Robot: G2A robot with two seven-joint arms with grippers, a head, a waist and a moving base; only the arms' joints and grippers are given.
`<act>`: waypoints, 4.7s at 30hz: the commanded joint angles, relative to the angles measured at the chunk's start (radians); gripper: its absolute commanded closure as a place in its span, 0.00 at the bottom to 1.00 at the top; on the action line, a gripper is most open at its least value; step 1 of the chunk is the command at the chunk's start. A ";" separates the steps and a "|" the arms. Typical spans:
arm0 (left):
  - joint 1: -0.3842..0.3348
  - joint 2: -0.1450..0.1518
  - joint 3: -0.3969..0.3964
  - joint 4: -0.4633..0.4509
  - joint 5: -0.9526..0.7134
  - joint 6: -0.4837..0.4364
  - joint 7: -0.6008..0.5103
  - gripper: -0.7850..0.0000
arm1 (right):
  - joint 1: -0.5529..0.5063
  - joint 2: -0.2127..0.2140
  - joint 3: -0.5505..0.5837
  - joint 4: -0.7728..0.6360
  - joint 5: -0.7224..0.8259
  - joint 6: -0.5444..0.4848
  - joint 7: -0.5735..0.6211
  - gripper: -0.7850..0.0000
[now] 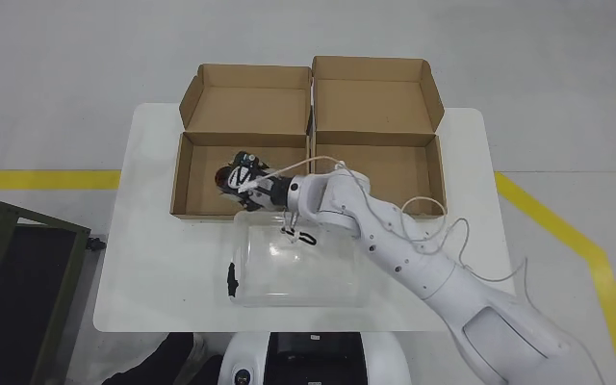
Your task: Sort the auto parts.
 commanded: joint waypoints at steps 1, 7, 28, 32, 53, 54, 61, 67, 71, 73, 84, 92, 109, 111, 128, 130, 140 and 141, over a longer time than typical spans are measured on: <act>0.000 0.000 0.000 0.000 0.000 0.000 0.000 0.00 | 0.007 -0.008 -0.005 0.027 0.000 0.008 0.002 1.00; 0.000 0.000 0.000 0.000 0.000 0.000 0.000 0.00 | 0.028 -0.032 -0.016 0.091 -0.004 0.036 0.029 1.00; 0.000 0.000 0.000 0.000 0.000 0.000 0.000 0.00 | 0.070 -0.105 -0.048 0.251 -0.012 0.049 0.108 0.98; 0.000 0.000 0.000 0.000 0.000 0.000 0.000 0.00 | 0.074 -0.116 -0.049 0.270 -0.018 0.046 0.110 0.89; 0.000 0.000 0.000 0.000 0.000 0.000 0.000 0.00 | 0.085 -0.155 -0.033 0.340 -0.044 0.029 0.138 0.38; 0.000 0.000 0.000 0.000 0.000 0.000 0.000 0.00 | 0.085 -0.156 -0.031 0.338 -0.045 0.027 0.137 0.35; 0.000 0.000 0.000 0.000 0.000 0.000 0.000 0.00 | 0.069 -0.145 0.006 0.254 -0.076 0.004 0.114 0.20; 0.000 0.000 0.000 0.000 0.000 0.000 0.000 0.00 | 0.015 -0.114 0.069 0.097 -0.108 -0.020 0.127 0.14; 0.000 0.000 0.000 0.000 0.000 0.000 0.000 0.00 | -0.046 -0.087 0.124 -0.028 -0.126 -0.045 0.151 0.10; 0.000 0.000 0.000 0.000 0.000 0.000 0.000 0.00 | -0.080 -0.072 0.158 -0.088 -0.129 -0.064 0.161 0.06; 0.000 0.000 0.000 0.000 0.000 0.000 0.000 0.00 | -0.252 -0.004 0.326 -0.340 -0.157 -0.232 0.132 0.00; 0.000 0.000 0.000 0.000 0.000 0.000 0.000 0.00 | -0.382 0.038 0.453 -0.420 -0.189 -0.296 0.060 0.00; 0.000 0.000 0.000 0.000 0.000 0.000 0.000 0.00 | -0.680 0.124 0.812 -0.600 -0.290 -0.381 -0.116 0.00; 0.000 0.000 0.000 0.000 0.000 0.000 0.000 0.00 | -0.711 0.131 0.845 -0.615 -0.304 -0.384 -0.142 0.00; 0.000 0.000 0.000 0.000 0.000 0.000 0.000 0.00 | -1.012 0.172 1.073 -0.667 -0.388 -0.314 -0.480 0.00; 0.000 0.000 0.000 0.000 0.000 0.000 0.000 0.00 | -1.053 0.174 1.096 -0.673 -0.401 -0.285 -0.523 0.00; 0.000 0.000 0.000 0.000 0.000 0.000 0.000 0.00 | -1.189 0.184 1.145 -0.689 -0.446 -0.231 -0.676 0.00; 0.000 0.000 0.000 0.000 0.000 0.000 0.000 0.00 | -1.197 0.185 1.146 -0.688 -0.449 -0.226 -0.685 0.00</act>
